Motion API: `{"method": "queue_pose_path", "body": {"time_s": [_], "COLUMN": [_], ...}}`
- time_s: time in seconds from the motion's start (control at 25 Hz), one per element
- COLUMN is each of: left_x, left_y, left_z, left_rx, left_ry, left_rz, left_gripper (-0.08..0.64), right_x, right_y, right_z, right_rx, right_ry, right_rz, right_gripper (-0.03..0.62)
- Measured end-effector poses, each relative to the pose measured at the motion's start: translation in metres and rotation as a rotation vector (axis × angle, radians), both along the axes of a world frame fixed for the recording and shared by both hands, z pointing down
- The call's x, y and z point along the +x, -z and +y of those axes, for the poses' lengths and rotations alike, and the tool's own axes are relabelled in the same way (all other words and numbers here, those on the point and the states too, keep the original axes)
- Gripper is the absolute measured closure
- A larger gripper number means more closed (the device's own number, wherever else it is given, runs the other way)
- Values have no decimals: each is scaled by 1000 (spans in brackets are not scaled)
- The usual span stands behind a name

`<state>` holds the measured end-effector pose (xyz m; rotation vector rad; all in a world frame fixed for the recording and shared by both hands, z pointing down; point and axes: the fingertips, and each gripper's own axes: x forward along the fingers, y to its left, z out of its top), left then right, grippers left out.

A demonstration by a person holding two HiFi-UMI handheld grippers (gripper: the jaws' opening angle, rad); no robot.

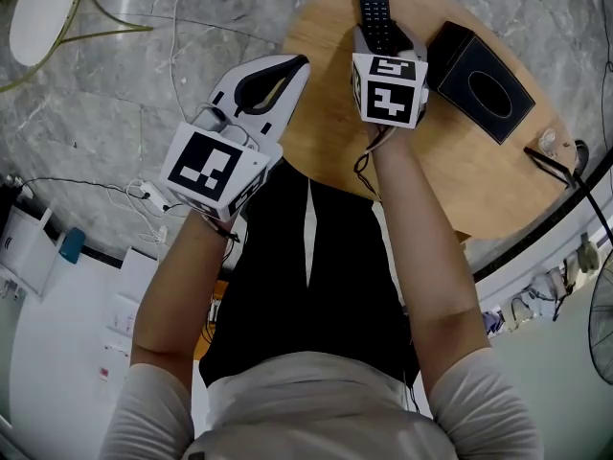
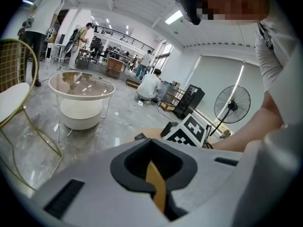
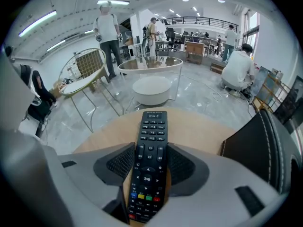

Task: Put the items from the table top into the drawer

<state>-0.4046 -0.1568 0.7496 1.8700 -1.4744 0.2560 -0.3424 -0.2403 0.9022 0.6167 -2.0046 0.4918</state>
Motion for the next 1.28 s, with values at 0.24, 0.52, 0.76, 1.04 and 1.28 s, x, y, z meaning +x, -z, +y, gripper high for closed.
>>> {"method": "queue_pose_path", "body": {"time_s": [0.24, 0.52, 0.76, 1.04, 1.28], "left_x": [4, 3, 6, 14, 20], "left_y": [-1, 8, 28, 82, 152], "left_z": [6, 14, 23, 35, 55], "left_rx": [0, 6, 20, 56, 96], "left_ry": [3, 5, 1, -2, -11], "left_rz": [6, 1, -8, -24, -41], "left_gripper": [551, 551, 551, 551, 551], "right_x": [1, 3, 4, 11, 18], "right_y": [1, 12, 41, 110, 198], "right_z": [-1, 5, 14, 28, 44], "right_rx": [-1, -1, -8, 12, 45], "right_ry": [-14, -25, -28, -19, -13], "right_rz": [-26, -49, -97, -147, -201], "right_gripper": [374, 380, 380, 382, 382]}}
